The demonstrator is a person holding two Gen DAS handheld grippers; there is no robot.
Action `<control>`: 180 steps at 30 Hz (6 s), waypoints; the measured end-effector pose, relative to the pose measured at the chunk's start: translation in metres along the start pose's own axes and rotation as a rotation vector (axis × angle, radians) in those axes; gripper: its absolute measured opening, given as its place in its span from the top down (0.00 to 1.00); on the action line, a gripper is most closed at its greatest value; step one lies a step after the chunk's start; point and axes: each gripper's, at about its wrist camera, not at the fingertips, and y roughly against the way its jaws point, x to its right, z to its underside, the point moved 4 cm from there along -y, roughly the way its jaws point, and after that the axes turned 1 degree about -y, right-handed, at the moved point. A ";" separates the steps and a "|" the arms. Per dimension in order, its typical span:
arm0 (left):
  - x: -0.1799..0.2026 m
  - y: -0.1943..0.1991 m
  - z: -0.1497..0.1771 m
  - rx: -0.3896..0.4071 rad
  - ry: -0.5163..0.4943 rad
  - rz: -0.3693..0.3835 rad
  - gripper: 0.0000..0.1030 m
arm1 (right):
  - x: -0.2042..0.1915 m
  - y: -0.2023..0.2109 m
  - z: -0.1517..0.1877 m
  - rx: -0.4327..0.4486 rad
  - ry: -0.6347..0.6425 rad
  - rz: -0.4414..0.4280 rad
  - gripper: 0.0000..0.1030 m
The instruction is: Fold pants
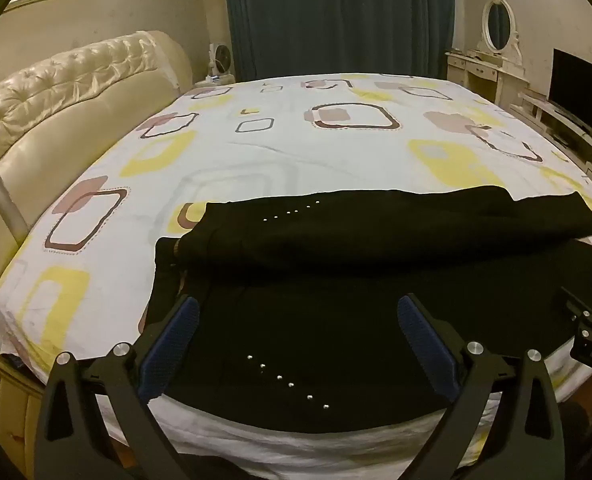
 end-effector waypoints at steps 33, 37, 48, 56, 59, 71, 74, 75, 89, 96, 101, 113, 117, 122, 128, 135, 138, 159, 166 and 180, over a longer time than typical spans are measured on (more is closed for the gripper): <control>-0.002 0.001 -0.001 -0.018 0.049 -0.009 0.04 | 0.004 0.003 -0.001 -0.003 -0.049 -0.028 0.02; -0.003 0.000 0.000 -0.021 0.045 -0.003 0.04 | 0.003 0.002 -0.001 -0.003 -0.048 -0.031 0.02; -0.006 -0.011 -0.003 -0.045 0.048 0.052 0.04 | 0.007 -0.004 -0.009 -0.028 -0.055 -0.115 0.02; -0.040 -0.036 -0.041 0.003 0.041 0.060 0.04 | 0.021 -0.033 -0.053 -0.003 -0.021 -0.154 0.02; -0.044 -0.053 -0.045 -0.023 0.019 0.041 0.04 | 0.020 -0.049 -0.072 0.000 0.004 -0.145 0.02; -0.137 -0.129 -0.088 -0.139 0.062 0.201 0.04 | 0.005 -0.124 -0.139 -0.121 0.243 -0.308 0.02; -0.181 -0.185 -0.088 -0.256 0.141 0.254 0.04 | 0.005 -0.162 -0.152 -0.214 0.269 -0.380 0.02; -0.190 -0.200 -0.086 -0.293 0.172 0.287 0.04 | 0.004 -0.177 -0.156 -0.261 0.273 -0.413 0.02; -0.160 -0.267 -0.077 -0.470 0.075 0.498 0.04 | -0.019 -0.242 -0.140 -0.520 0.415 -0.521 0.24; -0.150 -0.274 -0.086 -0.494 0.043 0.429 0.37 | -0.035 -0.237 -0.133 -0.573 0.481 -0.550 0.90; -0.142 -0.269 -0.088 -0.530 0.032 0.463 0.79 | -0.039 -0.228 -0.133 -0.581 0.498 -0.561 0.93; -0.163 -0.190 -0.159 -0.281 0.116 0.473 0.96 | -0.035 -0.148 -0.188 -0.232 0.527 -0.401 0.94; -0.157 -0.150 -0.143 -0.234 0.112 0.487 0.96 | -0.037 -0.100 -0.164 -0.107 0.573 -0.335 0.94; -0.158 -0.108 -0.108 -0.208 0.118 0.497 0.96 | -0.030 -0.052 -0.114 -0.022 0.585 -0.298 0.94; -0.165 -0.075 -0.056 -0.218 0.183 0.515 0.96 | -0.036 -0.021 -0.065 0.027 0.581 -0.266 0.94; -0.163 -0.070 -0.005 -0.269 0.216 0.503 0.96 | -0.037 -0.009 -0.019 0.027 0.585 -0.249 0.94; -0.161 -0.070 0.009 -0.279 0.204 0.489 0.95 | -0.037 -0.010 0.001 0.012 0.597 -0.243 0.94; -0.160 -0.024 0.063 -0.369 0.445 0.461 0.73 | 0.025 0.011 0.032 -0.252 -0.062 -0.554 0.64; -0.132 -0.041 0.073 -0.439 0.535 0.466 0.68 | 0.036 0.004 0.053 -0.388 -0.492 -0.736 0.61; -0.130 -0.047 0.086 -0.432 0.621 0.403 0.68 | 0.048 -0.020 0.079 -0.458 -0.842 -0.740 0.60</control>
